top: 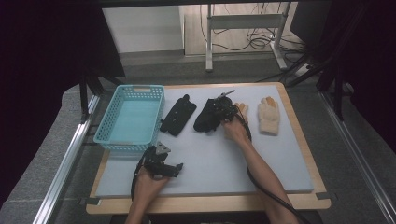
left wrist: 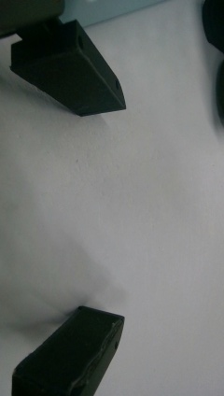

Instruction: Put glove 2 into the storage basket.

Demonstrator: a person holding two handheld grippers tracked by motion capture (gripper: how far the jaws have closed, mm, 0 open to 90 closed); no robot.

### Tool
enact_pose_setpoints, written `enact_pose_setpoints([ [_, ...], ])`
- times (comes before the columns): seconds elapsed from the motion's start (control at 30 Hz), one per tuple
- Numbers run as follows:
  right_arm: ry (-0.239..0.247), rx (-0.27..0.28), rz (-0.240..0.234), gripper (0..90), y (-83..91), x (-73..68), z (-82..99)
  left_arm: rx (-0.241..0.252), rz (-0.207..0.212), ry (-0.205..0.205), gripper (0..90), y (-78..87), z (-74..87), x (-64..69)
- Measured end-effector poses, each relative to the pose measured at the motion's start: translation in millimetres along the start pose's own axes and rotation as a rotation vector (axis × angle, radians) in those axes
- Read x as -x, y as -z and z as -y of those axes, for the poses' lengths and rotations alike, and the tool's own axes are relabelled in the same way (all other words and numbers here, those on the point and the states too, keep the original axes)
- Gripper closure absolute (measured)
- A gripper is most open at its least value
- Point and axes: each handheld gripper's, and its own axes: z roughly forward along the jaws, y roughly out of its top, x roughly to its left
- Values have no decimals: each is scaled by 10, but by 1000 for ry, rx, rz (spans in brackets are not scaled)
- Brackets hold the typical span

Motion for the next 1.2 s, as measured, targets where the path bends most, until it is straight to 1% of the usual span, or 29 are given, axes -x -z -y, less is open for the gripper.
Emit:
enact_pose_setpoints([
  [0.07, 5, 8, -15, 850, 33, 8, -10, 0, 0, 0, 21, 0, 0, 0],
  [0.13, 6, 31, -48, 850, 123, 31, -18, 0, 0, 0, 21, 0, 0, 0],
  [0.17, 6, 31, -48, 850, 123, 31, -18, 0, 0, 0, 21, 0, 1, 0],
  [0.2, 2, 39, -62, 851, 161, 31, -21, 0, 0, 0, 21, 0, 1, 0],
  [0.27, 19, 54, -84, 851, 256, 17, -30, 0, 0, -1, 21, 0, 1, 0],
  [0.33, 56, 74, -100, 850, 370, -21, -34, -1, 0, -1, 21, 0, 1, -1],
  [0.47, 114, 110, -137, 850, 614, -134, -24, -1, -1, -2, 21, 1, 1, -2],
  [0.53, 130, 117, -156, 850, 725, -196, -11, 1, 0, -3, 21, -1, 1, -2],
  [0.6, 156, 132, -190, 850, 869, -278, 19, 0, 0, -1, 21, 0, 1, -1],
  [0.7, 184, 149, -230, 849, 1030, -391, 75, 1, 0, 0, 21, 0, 1, 0],
  [0.77, 221, 152, -255, 849, 1131, -489, 139, 1, 0, 1, 21, 0, 1, 0],
  [0.8, 253, 148, -277, 849, 1199, -581, 217, 0, 0, -1, 21, 1, 0, -1],
  [0.83, 253, 148, -277, 849, 1199, -581, 217, -1, -1, -2, 21, 2, 0, -1],
  [0.9, 283, 140, -286, 849, 1233, -655, 299, -1, -1, -1, 21, 1, 0, -1],
  [1.0, 333, 98, -295, 849, 1245, -749, 469, 2, -1, 3, 21, 0, 0, 2],
  [1.13, 339, 63, -303, 849, 1206, -743, 658, 2, -1, 3, 21, 0, 0, 0],
  [1.2, 356, 52, -301, 848, 1162, -739, 732, 2, -1, 3, 21, 0, 0, 0],
])
